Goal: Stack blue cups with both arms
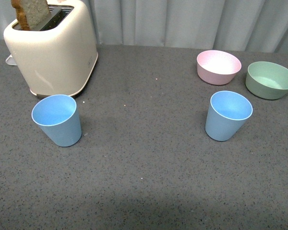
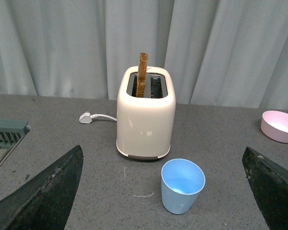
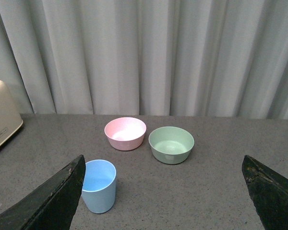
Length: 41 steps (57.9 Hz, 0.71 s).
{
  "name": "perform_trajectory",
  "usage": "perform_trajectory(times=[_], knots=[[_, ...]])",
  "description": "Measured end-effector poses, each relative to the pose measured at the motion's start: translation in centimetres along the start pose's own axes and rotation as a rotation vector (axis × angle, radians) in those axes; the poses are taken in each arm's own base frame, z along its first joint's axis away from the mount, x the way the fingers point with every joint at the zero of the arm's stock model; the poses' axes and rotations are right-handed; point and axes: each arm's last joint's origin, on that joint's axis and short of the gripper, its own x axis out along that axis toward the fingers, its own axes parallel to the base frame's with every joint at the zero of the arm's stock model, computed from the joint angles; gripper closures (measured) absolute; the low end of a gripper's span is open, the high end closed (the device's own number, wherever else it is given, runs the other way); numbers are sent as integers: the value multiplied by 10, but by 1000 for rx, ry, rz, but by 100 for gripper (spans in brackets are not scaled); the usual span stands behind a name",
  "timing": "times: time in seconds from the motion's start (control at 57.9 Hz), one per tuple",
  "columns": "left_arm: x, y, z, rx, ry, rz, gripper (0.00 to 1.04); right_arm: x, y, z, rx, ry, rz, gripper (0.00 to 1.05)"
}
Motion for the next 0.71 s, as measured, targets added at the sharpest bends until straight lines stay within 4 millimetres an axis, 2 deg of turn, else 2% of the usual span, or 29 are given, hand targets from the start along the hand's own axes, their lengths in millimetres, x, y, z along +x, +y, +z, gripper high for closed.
perform_trajectory(times=[0.708], knots=[[0,0,0,0,0,0,7,0,0,0,0,0,0,10]])
